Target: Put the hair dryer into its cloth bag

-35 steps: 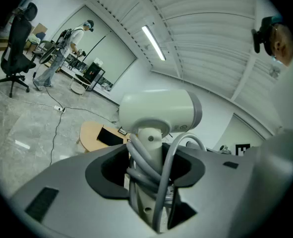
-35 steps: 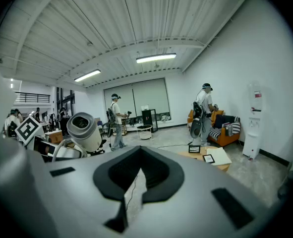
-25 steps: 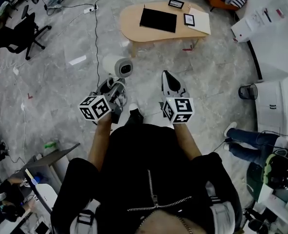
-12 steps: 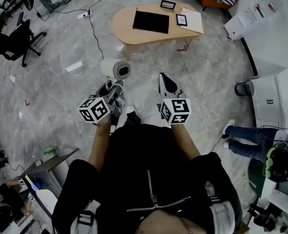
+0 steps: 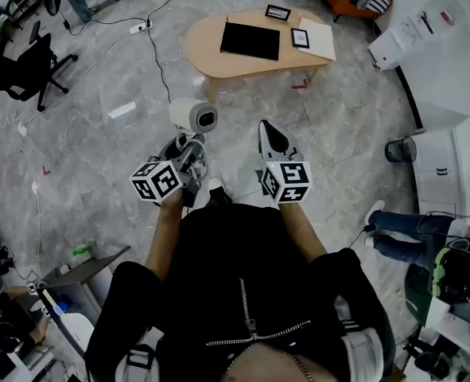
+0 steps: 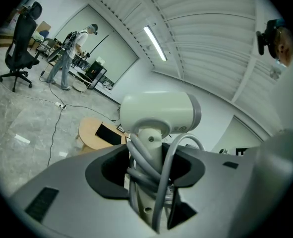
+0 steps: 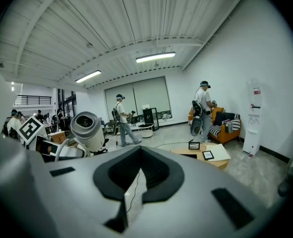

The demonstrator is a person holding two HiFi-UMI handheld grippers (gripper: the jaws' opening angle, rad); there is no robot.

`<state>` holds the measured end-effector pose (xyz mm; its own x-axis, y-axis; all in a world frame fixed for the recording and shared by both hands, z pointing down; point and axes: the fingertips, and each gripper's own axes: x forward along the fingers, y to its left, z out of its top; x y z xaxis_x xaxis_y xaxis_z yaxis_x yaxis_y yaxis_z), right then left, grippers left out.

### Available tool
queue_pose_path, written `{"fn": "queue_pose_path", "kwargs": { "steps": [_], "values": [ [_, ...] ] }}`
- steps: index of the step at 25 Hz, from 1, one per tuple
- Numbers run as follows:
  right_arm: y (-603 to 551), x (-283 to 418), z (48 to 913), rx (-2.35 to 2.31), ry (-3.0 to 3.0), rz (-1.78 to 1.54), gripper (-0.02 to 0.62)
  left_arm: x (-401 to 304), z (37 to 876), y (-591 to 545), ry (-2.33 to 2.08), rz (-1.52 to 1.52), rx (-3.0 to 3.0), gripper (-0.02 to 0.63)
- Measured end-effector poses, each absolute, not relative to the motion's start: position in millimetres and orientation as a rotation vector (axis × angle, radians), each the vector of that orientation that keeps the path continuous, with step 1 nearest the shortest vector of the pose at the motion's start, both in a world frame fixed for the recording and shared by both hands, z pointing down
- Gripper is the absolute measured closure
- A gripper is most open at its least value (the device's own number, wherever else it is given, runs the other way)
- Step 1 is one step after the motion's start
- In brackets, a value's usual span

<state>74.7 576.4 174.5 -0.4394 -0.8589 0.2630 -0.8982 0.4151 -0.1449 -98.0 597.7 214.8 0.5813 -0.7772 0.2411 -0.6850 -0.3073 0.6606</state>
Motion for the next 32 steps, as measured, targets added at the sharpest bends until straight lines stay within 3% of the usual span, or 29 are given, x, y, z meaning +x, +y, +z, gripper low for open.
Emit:
{"fn": "queue_pose_path", "kwargs": {
  "steps": [32],
  "values": [
    [519.4, 56.8, 185.4, 1.647, -2.48, 0.492, 0.586, -119.2, 232.1, 538.5, -1.1, -0.072, 2.07, 0.396]
  ]
}}
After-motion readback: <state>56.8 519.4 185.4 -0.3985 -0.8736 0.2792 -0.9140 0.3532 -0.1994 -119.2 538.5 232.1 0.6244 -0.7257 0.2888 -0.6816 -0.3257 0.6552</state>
